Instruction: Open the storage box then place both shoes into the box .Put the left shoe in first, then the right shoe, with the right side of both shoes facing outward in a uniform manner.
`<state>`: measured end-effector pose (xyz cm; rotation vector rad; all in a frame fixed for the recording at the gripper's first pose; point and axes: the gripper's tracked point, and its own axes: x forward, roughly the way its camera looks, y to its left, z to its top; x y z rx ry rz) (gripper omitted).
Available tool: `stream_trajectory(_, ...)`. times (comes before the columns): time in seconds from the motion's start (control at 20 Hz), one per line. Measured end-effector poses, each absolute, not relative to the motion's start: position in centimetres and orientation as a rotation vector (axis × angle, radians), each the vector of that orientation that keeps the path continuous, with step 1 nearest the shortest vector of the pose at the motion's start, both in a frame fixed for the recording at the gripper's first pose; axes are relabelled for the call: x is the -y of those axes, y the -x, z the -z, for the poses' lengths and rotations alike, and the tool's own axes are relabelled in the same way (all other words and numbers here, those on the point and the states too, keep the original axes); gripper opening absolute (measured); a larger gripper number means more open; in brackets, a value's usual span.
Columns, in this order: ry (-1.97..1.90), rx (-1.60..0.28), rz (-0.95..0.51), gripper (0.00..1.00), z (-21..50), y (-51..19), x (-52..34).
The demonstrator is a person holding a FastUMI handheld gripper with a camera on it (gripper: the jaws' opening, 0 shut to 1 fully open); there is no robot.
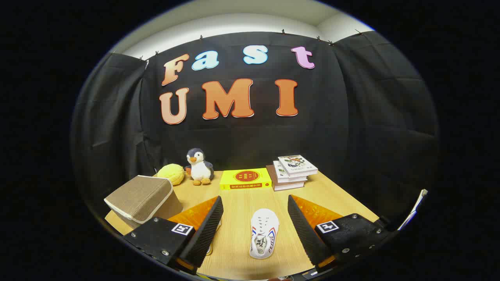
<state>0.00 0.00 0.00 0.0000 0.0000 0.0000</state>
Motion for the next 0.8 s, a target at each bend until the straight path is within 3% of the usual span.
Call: stream_trajectory(0.8, -0.009, -0.027, 0.015, 0.99, 1.0, 1.1, 1.3)
